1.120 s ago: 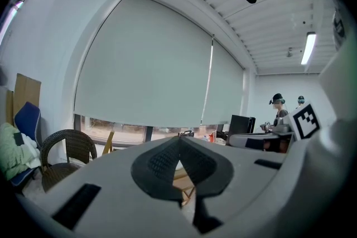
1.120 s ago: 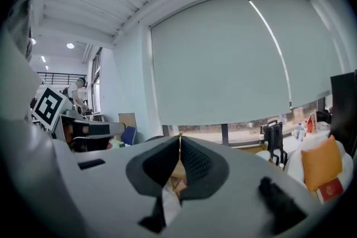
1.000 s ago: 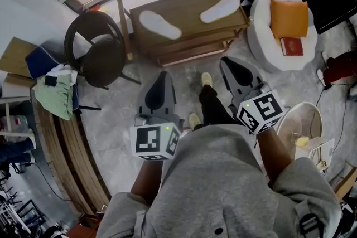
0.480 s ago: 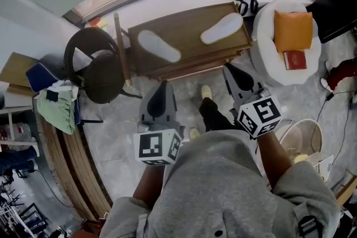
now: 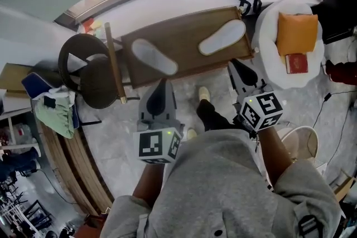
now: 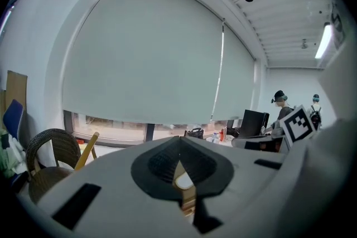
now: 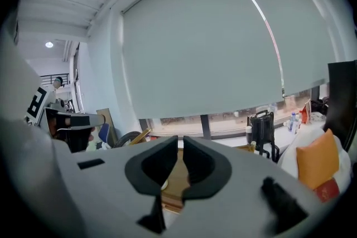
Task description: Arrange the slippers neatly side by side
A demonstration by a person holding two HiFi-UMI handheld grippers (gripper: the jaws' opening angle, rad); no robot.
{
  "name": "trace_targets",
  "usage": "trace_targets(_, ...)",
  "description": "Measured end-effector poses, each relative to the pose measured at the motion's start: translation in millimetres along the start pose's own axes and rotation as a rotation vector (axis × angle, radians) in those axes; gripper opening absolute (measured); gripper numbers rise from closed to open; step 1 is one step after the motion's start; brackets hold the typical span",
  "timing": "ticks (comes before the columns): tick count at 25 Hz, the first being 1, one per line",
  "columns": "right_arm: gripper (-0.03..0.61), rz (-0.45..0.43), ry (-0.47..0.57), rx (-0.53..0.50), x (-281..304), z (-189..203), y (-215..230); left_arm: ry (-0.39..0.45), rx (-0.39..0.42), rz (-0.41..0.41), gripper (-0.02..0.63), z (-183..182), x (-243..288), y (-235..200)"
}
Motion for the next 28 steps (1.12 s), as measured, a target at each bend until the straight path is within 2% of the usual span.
trace_targets(11, 0.034, 0.016, -0.081, 0.046, 65.8, 2.4, 44.7, -0.060, -0.020, -0.034, 0.014, -3.2, 61.9, -13.7)
trace_targets(17, 0.071, 0.060, -0.137, 0.131, 97.8, 16.8, 72.4, -0.088, -0.022, -0.067, 0.014, -4.2, 87.5, -19.4)
trace_targets(24, 0.123, 0.083, -0.238, 0.186, 137.9, 35.1, 100.7, -0.129, -0.019, -0.118, 0.014, 6.1, 126.0, -30.3)
trace_targets(28, 0.126, 0.120, -0.290, 0.189, 160.8, 49.7, 114.6, -0.155, -0.023, -0.132, 0.014, 11.3, 146.9, -36.3)
Point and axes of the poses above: the fingertips, and each gripper's own axes: x forward along the fingers, y to its right, z out of its underside, the point moved 10 cm from there along -x, backward along the fingers, and after that the axes turned 10 degrees about z, right-handed, at the moved point
